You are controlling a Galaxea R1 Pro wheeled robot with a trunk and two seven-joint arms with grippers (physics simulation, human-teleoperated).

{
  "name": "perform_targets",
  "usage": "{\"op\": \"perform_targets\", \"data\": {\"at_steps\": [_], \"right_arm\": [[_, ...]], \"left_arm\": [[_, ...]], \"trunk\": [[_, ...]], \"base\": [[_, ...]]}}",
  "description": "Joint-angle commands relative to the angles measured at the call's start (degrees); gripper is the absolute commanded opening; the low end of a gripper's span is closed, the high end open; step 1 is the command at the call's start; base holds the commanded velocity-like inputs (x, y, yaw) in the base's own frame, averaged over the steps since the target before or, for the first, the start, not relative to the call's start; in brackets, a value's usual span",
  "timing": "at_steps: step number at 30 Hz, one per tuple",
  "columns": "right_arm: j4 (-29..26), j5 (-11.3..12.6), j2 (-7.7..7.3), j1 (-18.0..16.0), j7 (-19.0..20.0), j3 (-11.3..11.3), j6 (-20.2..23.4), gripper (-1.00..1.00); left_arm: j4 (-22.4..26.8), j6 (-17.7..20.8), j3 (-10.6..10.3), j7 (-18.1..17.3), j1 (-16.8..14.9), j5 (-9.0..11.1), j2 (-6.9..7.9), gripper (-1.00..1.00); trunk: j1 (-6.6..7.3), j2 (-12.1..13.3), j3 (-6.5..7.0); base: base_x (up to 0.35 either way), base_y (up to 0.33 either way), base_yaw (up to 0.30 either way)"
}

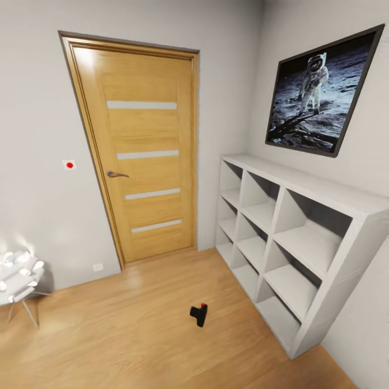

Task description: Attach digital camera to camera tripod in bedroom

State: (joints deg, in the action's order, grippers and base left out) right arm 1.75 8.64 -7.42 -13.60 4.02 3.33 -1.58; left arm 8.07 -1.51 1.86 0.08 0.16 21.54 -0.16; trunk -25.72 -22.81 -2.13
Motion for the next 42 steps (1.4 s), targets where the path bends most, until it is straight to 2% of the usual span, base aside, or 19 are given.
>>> {"op": "perform_targets", "data": {"at_steps": [1, 6, 21, 27, 28, 42], "right_arm": [[0.18, 0.59, -0.02, -0.11, 0.28, 0.36, -0.15, 1.00], [0.18, 0.59, -0.13, -0.11, 0.31, 0.38, 0.10, 1.00], [0.10, 0.35, -0.65, -0.11, 0.37, 0.53, 0.18, 1.00], [0.10, -1.11, -0.60, -0.11, 0.34, 0.54, 0.18, 1.00], [0.11, -2.24, -0.48, -0.09, 0.30, 0.54, 0.18, 1.00], [0.11, -2.80, -0.47, -0.11, 0.22, 0.49, -0.09, 1.00]], "left_arm": [[0.09, -0.07, 0.17, 0.01, 0.02, 0.08, -0.02, 1.00], [0.03, -0.07, 0.17, 0.01, 0.02, 0.08, 0.04, 1.00], [0.01, -0.15, 0.63, 0.04, 0.02, 0.56, 0.21, 1.00], [0.01, -0.15, 0.74, 0.08, 0.02, 0.67, 0.24, 1.00], [0.01, -0.16, 0.77, 0.08, 0.02, 0.68, 0.25, 1.00], [0.01, -0.16, 0.81, 0.08, 0.02, 0.77, 0.28, 1.00]], "trunk": [[-0.07, -0.11, -0.08], [-0.07, -0.11, 0.03], [-0.07, -0.11, 0.05], [-0.07, -0.11, 0.05], [-0.07, -0.11, 0.05], [-0.07, -0.11, 0.05]], "base": [[0.321, 0.000, -0.296], [0.321, 0.000, -0.228], [0.322, 0.000, -0.014], [0.322, 0.000, 0.000], [0.322, 0.000, 0.000], [0.322, 0.000, 0.000]]}}
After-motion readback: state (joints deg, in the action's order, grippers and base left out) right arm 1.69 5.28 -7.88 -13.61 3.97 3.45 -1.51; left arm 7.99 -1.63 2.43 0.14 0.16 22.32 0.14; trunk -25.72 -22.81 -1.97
